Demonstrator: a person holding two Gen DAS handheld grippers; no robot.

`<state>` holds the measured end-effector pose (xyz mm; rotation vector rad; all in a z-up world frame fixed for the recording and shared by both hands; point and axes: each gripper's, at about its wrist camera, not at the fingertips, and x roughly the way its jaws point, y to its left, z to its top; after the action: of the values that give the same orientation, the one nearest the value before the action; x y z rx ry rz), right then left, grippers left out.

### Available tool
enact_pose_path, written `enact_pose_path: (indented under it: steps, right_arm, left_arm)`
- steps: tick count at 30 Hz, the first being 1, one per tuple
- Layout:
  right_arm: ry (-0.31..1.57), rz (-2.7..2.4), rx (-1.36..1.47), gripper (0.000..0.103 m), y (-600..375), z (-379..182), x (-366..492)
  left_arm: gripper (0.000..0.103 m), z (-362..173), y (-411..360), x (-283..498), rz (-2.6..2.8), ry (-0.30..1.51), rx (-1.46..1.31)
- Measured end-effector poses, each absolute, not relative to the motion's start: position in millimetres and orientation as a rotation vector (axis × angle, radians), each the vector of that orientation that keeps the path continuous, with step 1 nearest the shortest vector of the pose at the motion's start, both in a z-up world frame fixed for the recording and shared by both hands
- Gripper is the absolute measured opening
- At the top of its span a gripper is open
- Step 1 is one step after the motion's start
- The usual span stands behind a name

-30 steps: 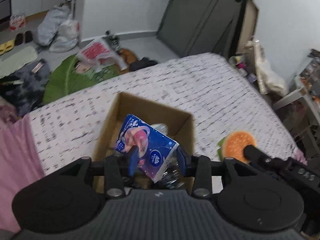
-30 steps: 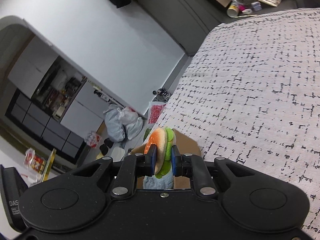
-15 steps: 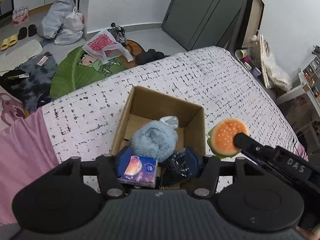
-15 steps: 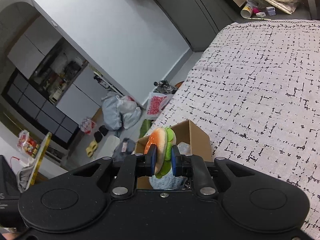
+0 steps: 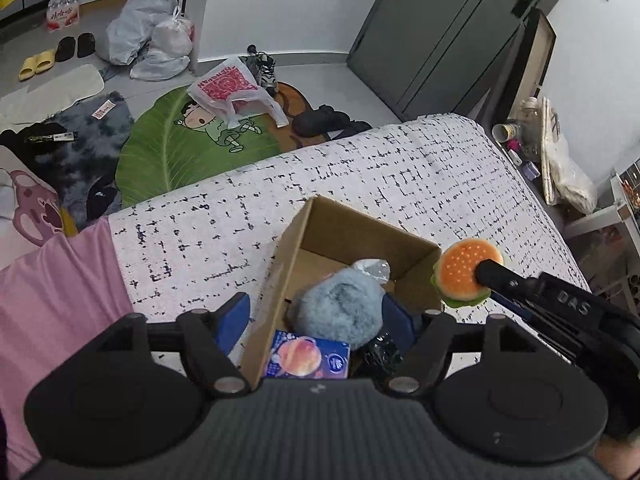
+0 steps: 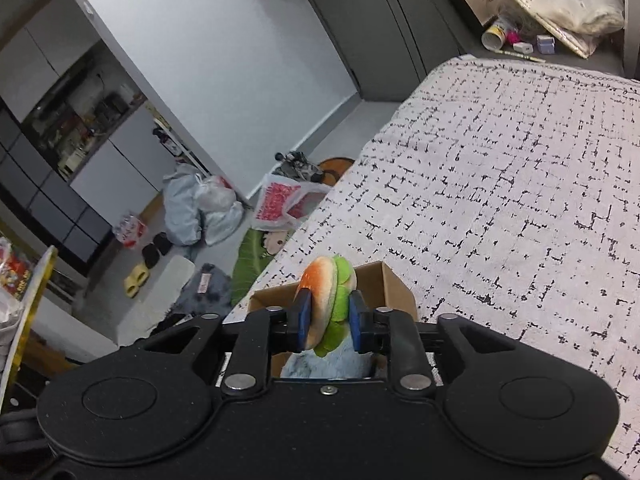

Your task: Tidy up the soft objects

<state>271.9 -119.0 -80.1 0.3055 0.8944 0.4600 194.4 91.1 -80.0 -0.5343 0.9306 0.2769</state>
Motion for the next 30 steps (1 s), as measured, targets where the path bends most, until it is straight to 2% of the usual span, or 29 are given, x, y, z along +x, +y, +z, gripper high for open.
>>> enact_pose_path:
  steps: [3, 8, 15, 20, 23, 30]
  right_arm:
    - [0.929, 0.434, 0.292, 0.029, -115, -84, 278]
    - [0.931, 0.406, 0.278, 0.046, -114, -73, 268]
    - [0.934, 0.398, 0.24, 0.054, -118, -45, 246]
    - [0.93, 0.381, 0.235, 0.06, -125, -31, 229]
    - [0.927, 0.364, 0.236, 0.063, -133, -24, 218]
    - [0.903, 0.35, 0.233, 0.078, -151, -3, 185]
  left_arm:
    - [0.073, -80, 96, 194, 0.272, 0.934, -0.538]
    - [0.076, -81, 100, 194, 0.26, 0.955, -0.526]
    - [0.083, -70, 102, 190, 0.228, 0.948, -0.514]
    - [0.093, -57, 101, 182, 0.197, 0.943, -0.487]
    - [0.094, -49, 98, 174, 0.175, 0.941, -0.473]
    - [0.096, -31, 87, 151, 0.127, 0.93, -0.429]
